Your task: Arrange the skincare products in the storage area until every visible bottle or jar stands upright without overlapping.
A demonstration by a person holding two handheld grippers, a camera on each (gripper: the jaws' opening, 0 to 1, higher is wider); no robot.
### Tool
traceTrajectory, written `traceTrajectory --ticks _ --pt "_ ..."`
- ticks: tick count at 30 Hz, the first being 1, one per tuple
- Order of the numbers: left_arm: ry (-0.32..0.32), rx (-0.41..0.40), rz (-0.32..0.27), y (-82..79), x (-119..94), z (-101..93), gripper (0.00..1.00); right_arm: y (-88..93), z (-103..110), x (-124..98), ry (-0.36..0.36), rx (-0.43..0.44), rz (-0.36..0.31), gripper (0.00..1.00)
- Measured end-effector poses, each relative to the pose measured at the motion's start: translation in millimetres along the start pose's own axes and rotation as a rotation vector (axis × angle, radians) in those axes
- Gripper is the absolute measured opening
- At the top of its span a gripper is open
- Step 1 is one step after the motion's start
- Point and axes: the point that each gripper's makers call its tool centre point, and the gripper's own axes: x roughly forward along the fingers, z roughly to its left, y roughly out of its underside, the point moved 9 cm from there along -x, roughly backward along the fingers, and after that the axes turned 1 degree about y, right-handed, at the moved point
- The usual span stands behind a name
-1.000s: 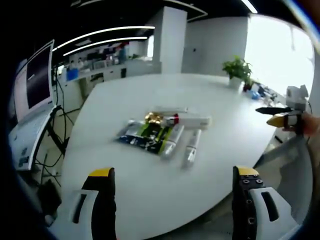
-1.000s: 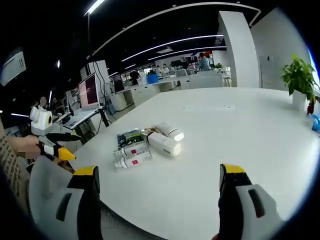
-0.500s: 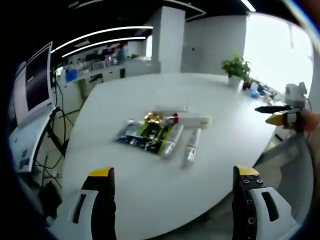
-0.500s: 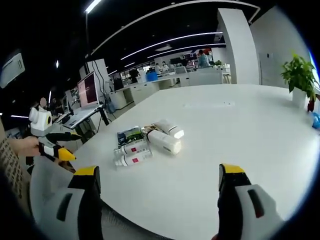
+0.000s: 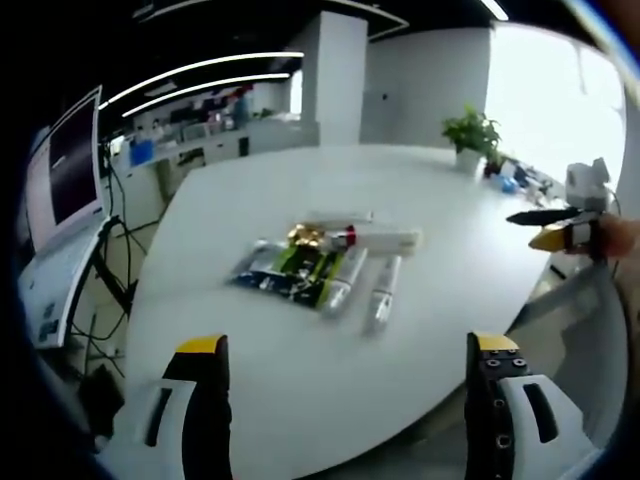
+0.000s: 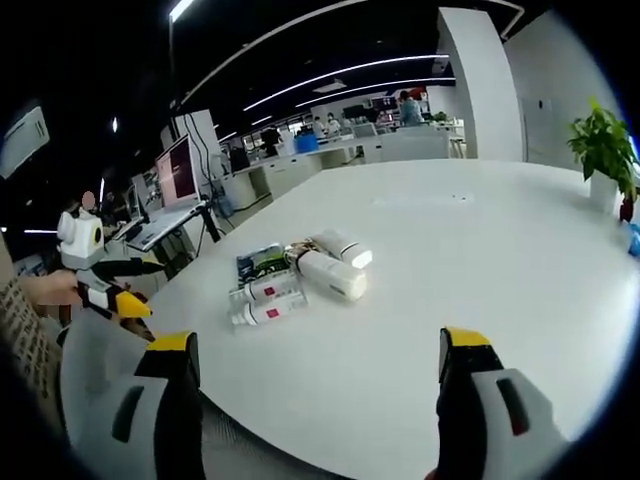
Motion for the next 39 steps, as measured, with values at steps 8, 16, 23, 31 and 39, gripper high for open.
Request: traceTrajectory --ticks 8,16,23,31,39 --pt "-0.004 -0.015 -0.005 -0.1 0.9 2.3 0.97 2.0 -2.7 7.1 -0.012 -0.004 0.029 0.99" --pt "0.0 -0.026 -0.006 0.0 1.4 2.5 0.97 3.9 -2.7 17.1 -0.033 -0.019 0.061 0.99" --pt "0.002 -0.035 -0.004 -0.2 1.6 2.6 0.97 -5.9 -8.2 32.9 -0.054 -0.057 0.077 0.99" --pt "0.003 -0.045 -0.003 0.1 1.6 3.8 0.97 -21.0 -15.4 59.3 -0.11 -0.146 0.105 0.97" --pt "-0.006 -0.045 -0.002 0.1 1.5 5.7 0.97 -37.1 -19.6 89.5 -0.18 -0.244 0.163 0.91"
